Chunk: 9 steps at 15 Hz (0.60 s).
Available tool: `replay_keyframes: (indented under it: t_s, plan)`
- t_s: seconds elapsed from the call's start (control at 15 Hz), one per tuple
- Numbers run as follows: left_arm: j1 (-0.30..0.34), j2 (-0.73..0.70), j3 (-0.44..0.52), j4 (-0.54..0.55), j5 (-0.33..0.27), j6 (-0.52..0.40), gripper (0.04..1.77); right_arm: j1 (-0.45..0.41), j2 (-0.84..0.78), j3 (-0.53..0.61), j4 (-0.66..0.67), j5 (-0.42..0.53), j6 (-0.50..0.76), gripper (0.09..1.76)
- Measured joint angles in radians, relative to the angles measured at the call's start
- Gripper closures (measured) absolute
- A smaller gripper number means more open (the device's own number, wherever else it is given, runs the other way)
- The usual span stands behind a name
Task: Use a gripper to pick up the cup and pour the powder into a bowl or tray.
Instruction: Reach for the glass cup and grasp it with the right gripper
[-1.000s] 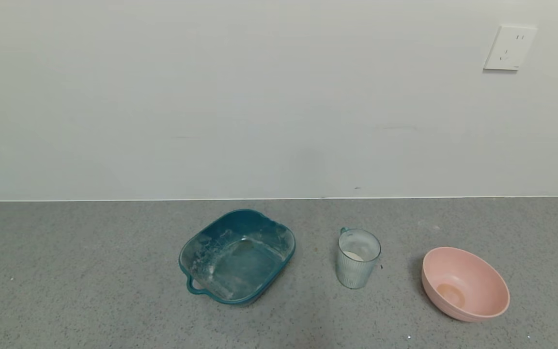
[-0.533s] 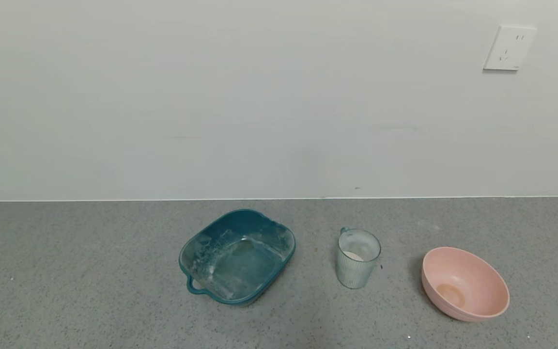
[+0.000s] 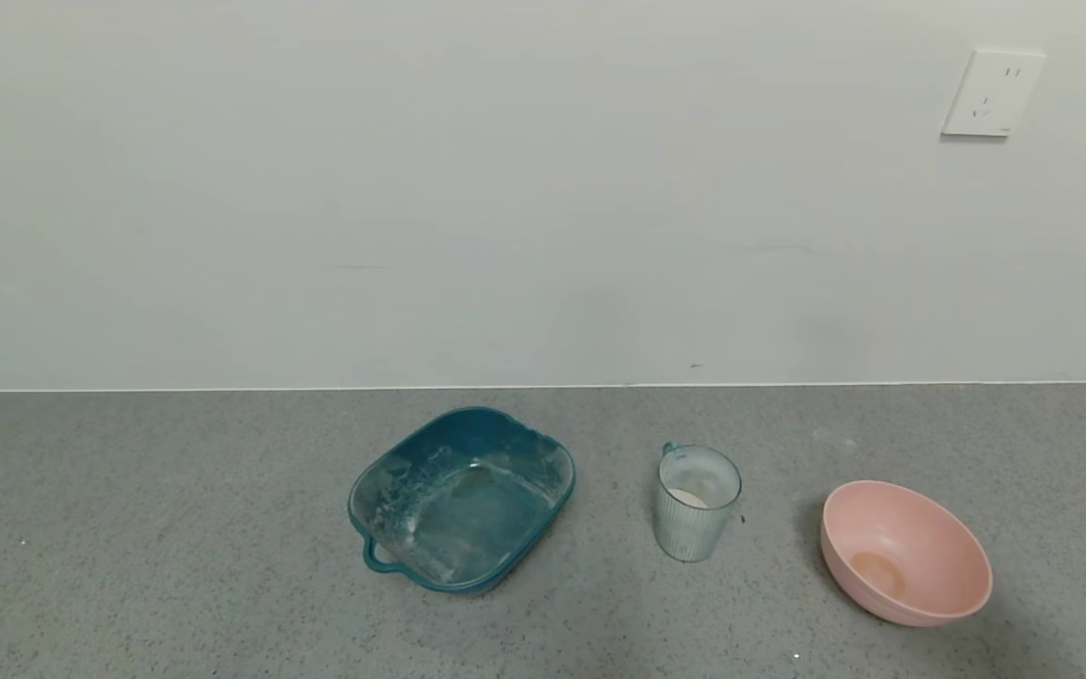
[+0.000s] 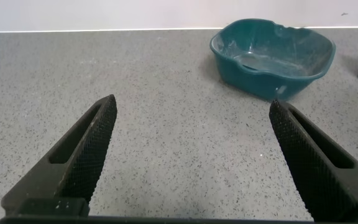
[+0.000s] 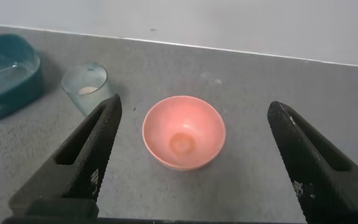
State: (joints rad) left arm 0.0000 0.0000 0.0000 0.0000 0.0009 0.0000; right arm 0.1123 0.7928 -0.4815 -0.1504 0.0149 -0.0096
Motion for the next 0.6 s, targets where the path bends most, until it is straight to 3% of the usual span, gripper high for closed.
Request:
replay_keyframes:
  t_s: [0.27,0.6]
  plan:
    - [0.0,0.0,0.0,0.0,0.0,0.0,0.05,0.129,0.279,-0.033,-0.141,-0.003,0.001,0.14]
    - [0.0,0.0,0.0,0.0,0.0,0.0,0.05,0.288,0.511,-0.033,-0.201,-0.021,0.01,0.14]
